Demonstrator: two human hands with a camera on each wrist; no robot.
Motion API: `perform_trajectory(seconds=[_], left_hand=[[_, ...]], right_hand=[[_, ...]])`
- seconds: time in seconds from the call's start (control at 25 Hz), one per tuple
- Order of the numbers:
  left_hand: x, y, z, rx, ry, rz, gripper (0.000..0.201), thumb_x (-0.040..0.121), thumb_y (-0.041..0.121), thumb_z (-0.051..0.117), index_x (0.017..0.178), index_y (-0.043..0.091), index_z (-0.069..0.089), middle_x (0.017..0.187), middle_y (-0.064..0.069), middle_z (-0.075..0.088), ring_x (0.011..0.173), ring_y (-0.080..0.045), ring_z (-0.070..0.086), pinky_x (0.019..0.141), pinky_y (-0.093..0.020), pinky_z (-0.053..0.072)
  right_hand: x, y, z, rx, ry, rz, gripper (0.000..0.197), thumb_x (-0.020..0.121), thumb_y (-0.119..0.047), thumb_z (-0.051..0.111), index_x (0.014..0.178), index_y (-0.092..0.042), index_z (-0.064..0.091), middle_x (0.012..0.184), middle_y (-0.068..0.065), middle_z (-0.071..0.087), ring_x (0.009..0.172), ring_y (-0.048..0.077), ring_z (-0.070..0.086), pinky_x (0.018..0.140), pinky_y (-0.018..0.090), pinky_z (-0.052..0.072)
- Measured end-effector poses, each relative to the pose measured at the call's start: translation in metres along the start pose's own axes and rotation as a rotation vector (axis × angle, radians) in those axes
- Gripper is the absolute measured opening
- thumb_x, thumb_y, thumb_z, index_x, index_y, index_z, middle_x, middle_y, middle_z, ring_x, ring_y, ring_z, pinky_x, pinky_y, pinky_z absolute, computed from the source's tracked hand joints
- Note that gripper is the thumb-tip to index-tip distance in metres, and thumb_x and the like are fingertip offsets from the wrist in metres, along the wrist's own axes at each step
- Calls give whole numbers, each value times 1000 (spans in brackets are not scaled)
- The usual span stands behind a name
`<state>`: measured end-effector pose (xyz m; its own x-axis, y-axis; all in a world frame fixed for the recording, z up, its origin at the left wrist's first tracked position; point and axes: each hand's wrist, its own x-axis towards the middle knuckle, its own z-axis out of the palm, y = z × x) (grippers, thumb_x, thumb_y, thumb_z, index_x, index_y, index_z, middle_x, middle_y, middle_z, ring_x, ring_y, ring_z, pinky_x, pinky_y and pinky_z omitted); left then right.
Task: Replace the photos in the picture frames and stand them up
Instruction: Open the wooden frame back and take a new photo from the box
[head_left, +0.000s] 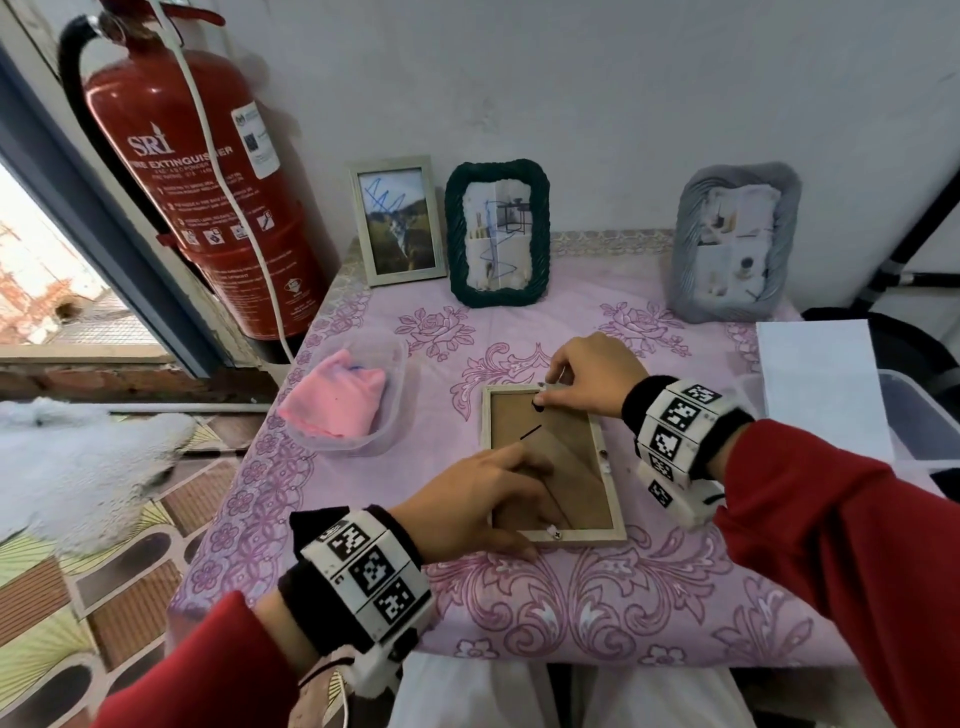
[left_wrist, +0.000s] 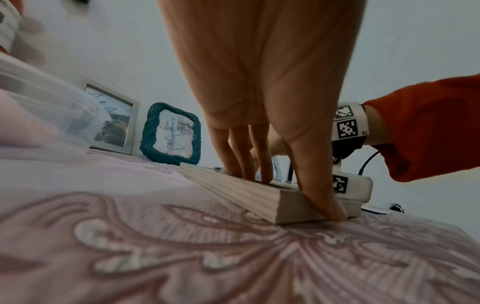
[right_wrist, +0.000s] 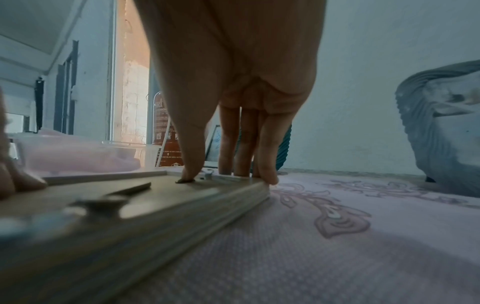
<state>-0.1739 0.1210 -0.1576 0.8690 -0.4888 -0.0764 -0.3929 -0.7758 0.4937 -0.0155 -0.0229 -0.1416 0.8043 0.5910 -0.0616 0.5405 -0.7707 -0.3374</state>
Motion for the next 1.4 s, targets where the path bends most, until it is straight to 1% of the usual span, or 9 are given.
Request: perform_trajectory(seconds=[0.2,0.28,0.44,0.6,0.84,1.0,1.16,1.28,1.4], left_hand=[[0,-1,0,-15,-6,-33,32,76,35,74,104,21,68,138,2,42,126,-13,43,99,-28,38],[1,-2,1,-14,-2,-39,30,75,35,74,101,20,70,138,3,43,125,-12,44,98,-27,38],[0,-2,1,-26,13,-49,26,74,34,76,93,18,72,136,4,45,123,-11,45,95,-21,38],[0,0,1,-30,8,-55,24,74,33,76,91,18,73,136,4,45,123,-11,45,96,-24,39],[0,1,2,-26,-2,-65,21,75,31,76,91,18,73,137,3,45,122,-13,46,94,-27,41],[0,1,1,-21,-5,-62,21,75,30,76,90,16,73,137,3,45,121,-15,46,95,-32,41],[-1,1,3,-15,-8,-65,21,76,30,74,92,17,71,138,4,41,123,-14,43,95,-31,41],[-1,1,4,3,-5,-61,20,77,30,73,94,18,69,140,5,39,124,-13,41,94,-27,39],[-1,1,5,-2,0,-58,19,77,29,73,92,19,68,140,4,39,124,-13,41,94,-30,40]], right_hand=[[1,2,1,6,-2,6,23,76,-34,73,93,-18,72,91,3,72,87,19,65,80,32,53],[2,3,3,8,7,13,21,77,-31,73,94,-18,72,92,3,72,87,19,66,81,31,53],[4,6,2,36,4,2,18,75,-27,76,91,-18,73,88,3,73,86,18,66,79,30,52],[5,10,-2,66,-11,-30,16,73,-25,78,88,-19,75,84,2,74,83,15,66,77,27,49],[8,14,-2,94,-16,-35,16,71,-26,79,86,-21,76,81,0,74,78,11,64,71,23,44],[11,14,-1,83,-3,-21,14,70,-25,80,83,-23,76,81,-2,74,82,13,64,72,24,46],[15,13,1,60,17,11,13,68,-26,80,81,-24,76,83,-4,73,83,13,63,72,23,43],[16,13,3,50,23,39,12,67,-27,81,77,-26,75,76,-7,70,79,12,61,67,23,40],[17,12,3,42,25,63,11,67,-28,81,75,-27,74,68,-11,63,74,9,58,64,22,36]])
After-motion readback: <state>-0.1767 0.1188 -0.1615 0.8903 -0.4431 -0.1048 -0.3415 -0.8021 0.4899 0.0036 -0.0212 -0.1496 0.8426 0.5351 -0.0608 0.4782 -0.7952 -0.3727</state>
